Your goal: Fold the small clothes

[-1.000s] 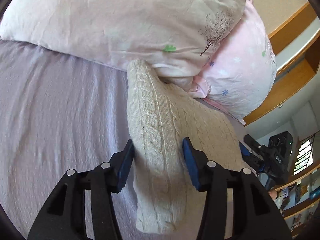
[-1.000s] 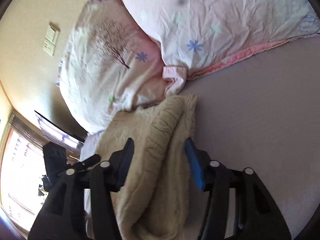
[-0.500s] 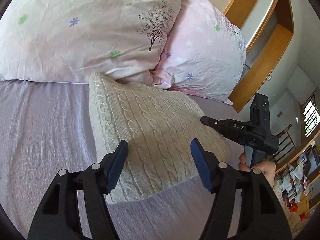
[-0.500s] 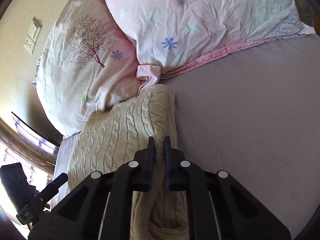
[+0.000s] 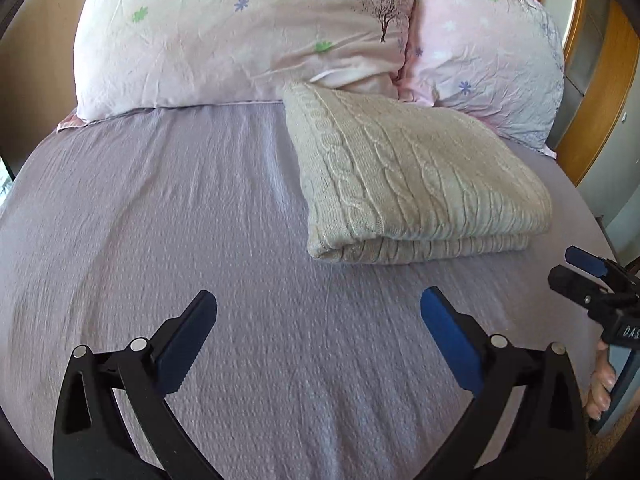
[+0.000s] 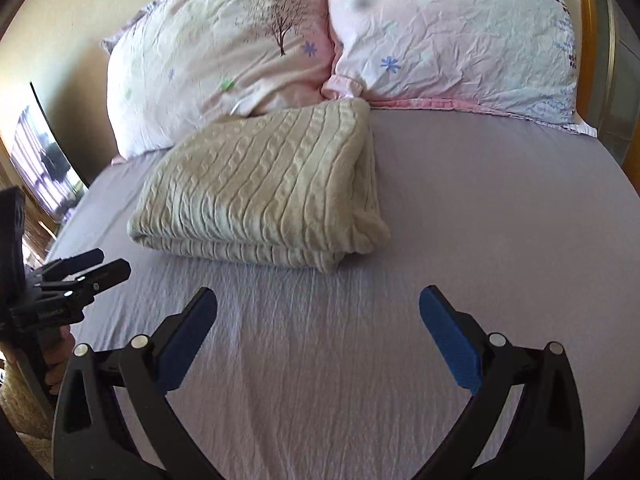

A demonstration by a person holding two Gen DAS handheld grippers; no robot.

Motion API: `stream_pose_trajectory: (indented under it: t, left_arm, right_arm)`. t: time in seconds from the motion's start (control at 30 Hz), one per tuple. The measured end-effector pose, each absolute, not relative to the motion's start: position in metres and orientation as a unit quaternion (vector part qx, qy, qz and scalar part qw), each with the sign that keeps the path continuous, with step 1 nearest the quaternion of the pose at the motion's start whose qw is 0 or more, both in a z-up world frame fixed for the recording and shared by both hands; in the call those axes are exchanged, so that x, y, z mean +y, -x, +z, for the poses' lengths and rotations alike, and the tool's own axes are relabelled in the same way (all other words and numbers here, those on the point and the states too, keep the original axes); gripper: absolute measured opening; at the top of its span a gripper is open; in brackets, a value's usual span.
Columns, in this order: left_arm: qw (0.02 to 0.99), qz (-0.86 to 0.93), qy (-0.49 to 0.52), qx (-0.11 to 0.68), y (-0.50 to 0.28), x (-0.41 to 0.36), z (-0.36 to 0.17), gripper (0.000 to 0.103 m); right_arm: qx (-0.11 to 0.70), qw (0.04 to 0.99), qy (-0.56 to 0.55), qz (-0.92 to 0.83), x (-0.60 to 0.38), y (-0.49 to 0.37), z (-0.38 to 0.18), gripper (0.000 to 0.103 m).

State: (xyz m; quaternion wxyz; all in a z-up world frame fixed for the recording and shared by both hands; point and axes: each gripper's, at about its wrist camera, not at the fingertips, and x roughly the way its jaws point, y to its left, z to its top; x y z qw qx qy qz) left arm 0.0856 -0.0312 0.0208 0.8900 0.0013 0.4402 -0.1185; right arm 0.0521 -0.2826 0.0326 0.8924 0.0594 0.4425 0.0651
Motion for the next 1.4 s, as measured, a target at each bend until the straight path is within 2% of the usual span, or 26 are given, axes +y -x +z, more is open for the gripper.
stream_pose_trajectory:
  t: [0.37, 1.4]
  left_arm:
    - [0.888, -0.087, -0.06, 0.447, -0.091, -0.049, -0.002, 0.102]
    - [0.89, -0.082, -0.059, 0.444, -0.09, -0.049, -0.002, 0.102]
  right_arm:
    - [0.478, 0.878, -0.01, 0.014, -0.245, -0.064, 0.008, 0.101]
    - [0.481, 0.877, -0.008, 0.003, -0.246, -0.063, 0.008, 0.101]
